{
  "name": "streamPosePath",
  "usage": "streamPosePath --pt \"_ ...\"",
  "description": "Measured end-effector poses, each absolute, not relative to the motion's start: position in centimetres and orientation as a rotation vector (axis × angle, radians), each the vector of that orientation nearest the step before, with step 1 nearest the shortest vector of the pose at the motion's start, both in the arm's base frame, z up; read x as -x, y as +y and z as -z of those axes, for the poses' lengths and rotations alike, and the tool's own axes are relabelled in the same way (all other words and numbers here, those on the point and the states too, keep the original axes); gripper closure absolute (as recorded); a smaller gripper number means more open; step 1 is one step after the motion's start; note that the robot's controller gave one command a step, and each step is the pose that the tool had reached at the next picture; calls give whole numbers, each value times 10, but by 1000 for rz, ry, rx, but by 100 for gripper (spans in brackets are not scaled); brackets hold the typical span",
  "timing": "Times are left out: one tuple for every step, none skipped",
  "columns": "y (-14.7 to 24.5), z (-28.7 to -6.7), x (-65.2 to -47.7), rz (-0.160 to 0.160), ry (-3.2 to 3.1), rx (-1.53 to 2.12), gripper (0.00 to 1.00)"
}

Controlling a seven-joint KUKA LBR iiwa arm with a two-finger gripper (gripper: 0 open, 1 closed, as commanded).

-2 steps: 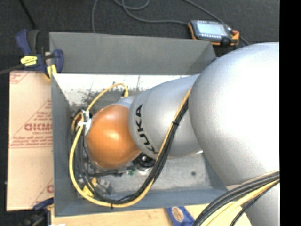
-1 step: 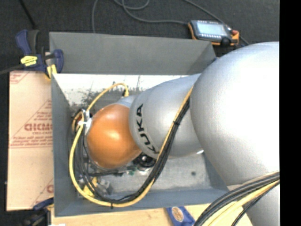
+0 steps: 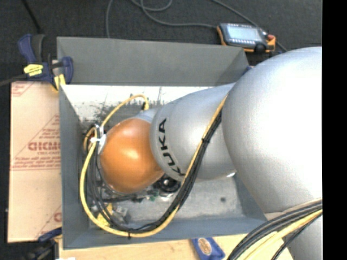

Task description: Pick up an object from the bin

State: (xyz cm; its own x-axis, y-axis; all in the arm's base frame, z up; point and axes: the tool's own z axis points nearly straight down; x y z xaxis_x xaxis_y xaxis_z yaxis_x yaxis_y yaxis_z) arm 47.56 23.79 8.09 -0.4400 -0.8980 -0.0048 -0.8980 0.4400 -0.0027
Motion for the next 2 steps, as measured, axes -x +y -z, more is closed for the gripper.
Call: streamPosePath --pt "238 -90 -474 -2 2667 1663 100" --pt "238 -106 -475 -2 2666 1661 100"
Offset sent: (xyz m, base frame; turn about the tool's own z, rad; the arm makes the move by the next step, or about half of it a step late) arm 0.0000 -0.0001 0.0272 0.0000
